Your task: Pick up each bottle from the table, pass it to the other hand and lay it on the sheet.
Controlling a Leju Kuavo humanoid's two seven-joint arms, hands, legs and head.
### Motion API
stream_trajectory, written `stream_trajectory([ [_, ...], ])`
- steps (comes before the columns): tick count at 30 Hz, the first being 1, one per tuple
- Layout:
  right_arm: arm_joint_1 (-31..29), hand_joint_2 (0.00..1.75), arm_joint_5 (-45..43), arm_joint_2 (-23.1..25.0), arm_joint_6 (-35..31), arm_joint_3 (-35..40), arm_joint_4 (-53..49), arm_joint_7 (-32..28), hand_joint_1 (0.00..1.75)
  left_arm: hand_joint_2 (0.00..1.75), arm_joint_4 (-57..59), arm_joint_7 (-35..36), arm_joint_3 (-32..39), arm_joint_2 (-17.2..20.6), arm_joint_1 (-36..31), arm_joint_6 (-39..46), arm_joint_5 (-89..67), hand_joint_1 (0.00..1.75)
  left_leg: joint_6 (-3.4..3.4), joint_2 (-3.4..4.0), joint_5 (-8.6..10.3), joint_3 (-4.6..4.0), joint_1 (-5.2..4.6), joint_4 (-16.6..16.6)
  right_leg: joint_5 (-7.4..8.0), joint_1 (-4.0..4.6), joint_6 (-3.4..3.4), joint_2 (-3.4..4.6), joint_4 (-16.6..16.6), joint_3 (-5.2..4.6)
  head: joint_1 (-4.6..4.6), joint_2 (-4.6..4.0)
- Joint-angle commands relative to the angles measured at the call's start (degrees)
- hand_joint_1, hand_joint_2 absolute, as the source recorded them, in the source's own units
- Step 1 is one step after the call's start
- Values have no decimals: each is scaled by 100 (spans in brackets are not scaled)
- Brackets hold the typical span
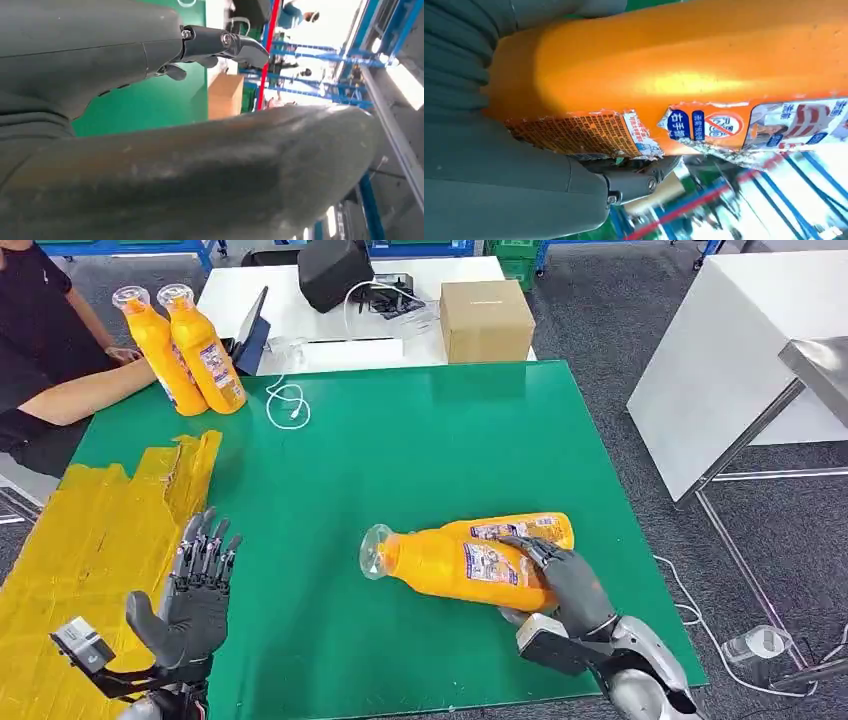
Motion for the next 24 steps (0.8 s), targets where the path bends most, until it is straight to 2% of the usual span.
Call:
stream_trajectory([
  [1,-924,175,13,551,71,86,199,138,175,175,-130,25,-327,188,196,-161,118,0,-7,31,-5,-3,14,5,8,15,-17,30,-3,-10,0,0],
  [6,-1382,175,-86,955,83,370,917,178,175,175,-216,201,-920,216,-46,-214,190,0,-6,18,1,-8,6,3,9,8,-12,16,-4,-11,0,0],
  [10,-1415,175,-93,978,78,393,964,178,175,175,-225,198,-955,220,-63,-187,191,0,-6,19,1,-8,7,3,9,9,-13,17,-4,-11,0,0],
  [11,-1604,175,-100,1212,32,624,1281,188,175,175,-229,225,-1181,242,-222,-16,223,0,-5,18,2,-8,5,1,9,8,-10,16,-4,-11,2,0],
  [14,-1697,175,-129,1322,0,782,1421,217,175,175,-189,253,-1285,238,-324,78,283,0,-4,16,2,-5,6,0,8,10,-11,14,-5,-9,0,0],
  [24,-2064,175,-329,1925,-32,1426,1676,264,175,175,-128,47,-1539,-65,-601,726,88,0,-5,15,1,-14,10,6,7,14,-15,14,0,-15,0,0],
])
